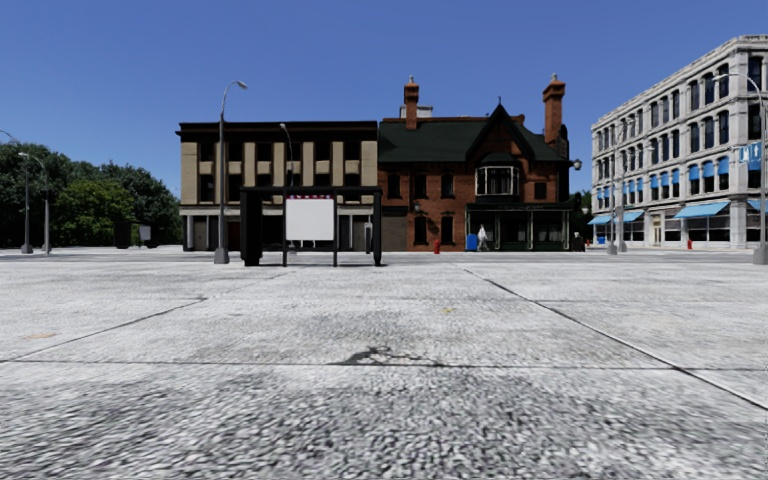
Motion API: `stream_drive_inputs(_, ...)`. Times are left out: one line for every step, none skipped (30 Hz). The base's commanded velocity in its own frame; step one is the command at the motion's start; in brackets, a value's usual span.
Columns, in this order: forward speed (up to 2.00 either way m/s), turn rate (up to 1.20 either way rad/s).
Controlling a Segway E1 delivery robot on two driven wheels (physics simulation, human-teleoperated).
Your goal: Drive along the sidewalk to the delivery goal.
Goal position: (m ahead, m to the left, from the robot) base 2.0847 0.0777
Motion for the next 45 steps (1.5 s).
stream_drive_inputs(2.0, 0.0)
stream_drive_inputs(2.0, 0.0)
stream_drive_inputs(2.0, 0.0)
stream_drive_inputs(2.0, 0.0)
stream_drive_inputs(2.0, 0.0)
stream_drive_inputs(2.0, 0.0)
stream_drive_inputs(2.0, 0.0)
stream_drive_inputs(2.0, 0.0)
stream_drive_inputs(2.0, 0.0)
stream_drive_inputs(2.0, 0.0)
stream_drive_inputs(2.0, 0.0)
stream_drive_inputs(2.0, 0.0)
stream_drive_inputs(1.75, 0.0)
stream_drive_inputs(1.75, 0.0)
stream_drive_inputs(1.39, 0.0)
stream_drive_inputs(1.17, 0.0)
stream_drive_inputs(0.94, 0.0)
stream_drive_inputs(0.85, 0.0)
stream_drive_inputs(0.85, 0.0)
stream_drive_inputs(0.83, 0.0)
stream_drive_inputs(0.83, 0.0)
stream_drive_inputs(0.81, 0.0)
stream_drive_inputs(0.81, 0.0)
stream_drive_inputs(0.68, 0.0)
stream_drive_inputs(0.49, 0.0)
stream_drive_inputs(0.27, 0.0)
stream_drive_inputs(0.1, 0.0)
stream_drive_inputs(0.1, 0.0)
stream_drive_inputs(0.0, 0.0)
stream_drive_inputs(0.0, 0.0)
stream_drive_inputs(0.0, 0.0)
stream_drive_inputs(0.0, 0.0)
stream_drive_inputs(0.0, 0.0)
stream_drive_inputs(0.0, 0.0)
stream_drive_inputs(0.0, 0.0)
stream_drive_inputs(0.0, 0.0)
stream_drive_inputs(0.0, 0.0)
stream_drive_inputs(0.0, 0.0)
stream_drive_inputs(0.0, 0.0)
stream_drive_inputs(0.0, 0.0)
stream_drive_inputs(0.0, 0.0)
stream_drive_inputs(0.0, 0.0)
stream_drive_inputs(0.0, 0.0)
stream_drive_inputs(0.0, 0.0)
stream_drive_inputs(0.0, 0.0)
